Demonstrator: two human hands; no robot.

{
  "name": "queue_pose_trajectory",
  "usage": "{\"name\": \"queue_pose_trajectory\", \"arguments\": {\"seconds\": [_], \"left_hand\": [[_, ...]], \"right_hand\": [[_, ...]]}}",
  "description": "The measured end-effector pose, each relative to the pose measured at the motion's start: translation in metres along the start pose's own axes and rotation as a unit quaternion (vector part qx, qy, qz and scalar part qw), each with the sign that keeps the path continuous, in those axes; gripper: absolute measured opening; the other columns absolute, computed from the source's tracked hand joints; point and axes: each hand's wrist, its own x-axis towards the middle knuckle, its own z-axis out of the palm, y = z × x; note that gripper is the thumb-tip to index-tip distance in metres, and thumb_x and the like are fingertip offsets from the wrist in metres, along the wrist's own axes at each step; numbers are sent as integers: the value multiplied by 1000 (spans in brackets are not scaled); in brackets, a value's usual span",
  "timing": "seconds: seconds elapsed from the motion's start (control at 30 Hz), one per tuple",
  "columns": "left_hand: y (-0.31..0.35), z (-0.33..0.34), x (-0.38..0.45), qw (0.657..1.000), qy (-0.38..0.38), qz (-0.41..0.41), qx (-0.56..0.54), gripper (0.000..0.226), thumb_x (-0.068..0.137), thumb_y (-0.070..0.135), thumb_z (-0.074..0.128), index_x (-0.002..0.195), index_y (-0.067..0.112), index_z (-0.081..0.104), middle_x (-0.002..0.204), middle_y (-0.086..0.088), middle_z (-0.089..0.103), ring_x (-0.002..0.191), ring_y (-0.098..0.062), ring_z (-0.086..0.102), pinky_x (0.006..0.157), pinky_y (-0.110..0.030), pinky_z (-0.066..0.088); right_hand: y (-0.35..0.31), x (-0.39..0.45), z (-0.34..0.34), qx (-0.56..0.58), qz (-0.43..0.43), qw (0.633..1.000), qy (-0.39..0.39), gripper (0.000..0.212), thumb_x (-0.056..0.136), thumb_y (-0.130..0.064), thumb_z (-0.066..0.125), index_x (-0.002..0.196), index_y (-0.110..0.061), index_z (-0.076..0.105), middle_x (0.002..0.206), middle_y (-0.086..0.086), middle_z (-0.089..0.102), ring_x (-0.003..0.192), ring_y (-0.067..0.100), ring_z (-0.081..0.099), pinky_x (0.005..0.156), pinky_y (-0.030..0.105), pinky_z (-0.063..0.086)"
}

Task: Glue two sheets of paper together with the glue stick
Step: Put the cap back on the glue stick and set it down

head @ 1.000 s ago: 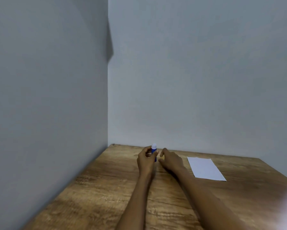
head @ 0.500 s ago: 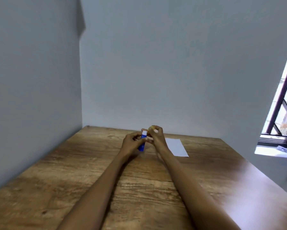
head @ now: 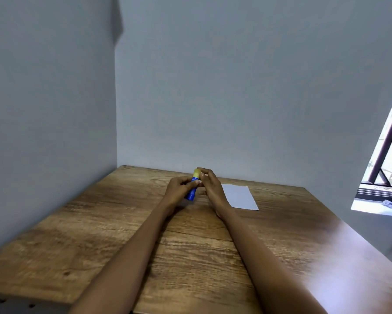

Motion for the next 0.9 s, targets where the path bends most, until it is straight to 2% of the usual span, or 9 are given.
{"name": "queue_pose_trajectory", "arguments": {"seconds": [0.07, 0.13, 0.27, 0.33, 0.5, 0.63, 0.7, 0.83, 0.9], "left_hand": [[1, -3, 0, 999, -5, -28, -34, 13, 89, 24, 63, 89, 16, 73, 71, 7, 72, 63, -3, 66, 57, -16, 52], [0, -6, -1, 995, -23, -76, -66, 15, 89, 25, 62, 87, 15, 73, 73, 0, 71, 65, -11, 65, 58, -21, 51], [-5, -12, -1, 988, -55, -119, -80, 30, 88, 27, 61, 104, 4, 70, 92, -17, 70, 78, -25, 62, 66, -31, 44], [-6, -12, 0, 987, -61, -119, -89, 29, 88, 26, 62, 103, 2, 70, 93, -18, 70, 79, -24, 62, 68, -32, 47], [-5, -11, -2, 981, -128, -116, -84, 19, 87, 23, 64, 76, 10, 71, 68, -6, 68, 58, -13, 62, 57, -25, 52], [-4, -12, -2, 985, -93, -122, -80, 19, 89, 25, 61, 81, 13, 74, 72, 0, 71, 65, -14, 59, 57, -24, 45], [-4, -12, -2, 986, -86, -123, -73, 20, 90, 25, 60, 81, 14, 73, 68, 2, 70, 63, -13, 56, 53, -21, 42], [-5, -10, -1, 985, -105, -123, -56, 22, 90, 28, 59, 83, 13, 72, 74, -4, 70, 64, -13, 62, 50, -20, 44], [-5, -8, -1, 985, -115, -122, -52, 22, 92, 28, 57, 87, 10, 70, 76, -7, 68, 63, -12, 61, 49, -19, 44]], "right_hand": [[1, -2, -5, -31, -10, 998, -46, 37, 94, -39, 52, 130, -37, 46, 120, -7, 61, 107, 9, 61, 88, 27, 52], [1, -3, -12, -81, 2, 991, -106, 69, 76, -47, 71, 135, -46, 36, 123, -14, 58, 106, 5, 61, 93, 27, 49], [4, -5, -13, -229, 1, 957, -178, 116, 54, -55, 83, 143, -46, 9, 129, -17, 50, 110, 4, 56, 87, 20, 43], [4, -6, -9, -283, -21, 947, -147, 109, 53, -63, 78, 139, -44, 13, 125, -19, 51, 105, 3, 56, 74, 16, 40], [6, -1, -9, -388, -116, 914, -30, 61, 62, -58, 63, 108, -39, 29, 81, -15, 56, 73, 10, 58, 52, 20, 33], [1, -5, -14, -349, -61, 925, -137, 105, 51, -74, 71, 136, -43, 18, 128, -12, 53, 104, 1, 49, 71, 16, 37], [1, -6, -14, -372, -69, 914, -146, 113, 50, -74, 72, 141, -41, 14, 136, -10, 50, 112, 6, 51, 78, 22, 39], [2, -8, -12, -420, -128, 897, -49, 68, 54, -56, 71, 107, -34, 34, 89, -12, 61, 78, 13, 61, 61, 30, 46], [1, -10, -11, -425, -138, 894, -38, 63, 54, -49, 70, 102, -32, 34, 83, -9, 58, 73, 15, 57, 61, 33, 47]]}}
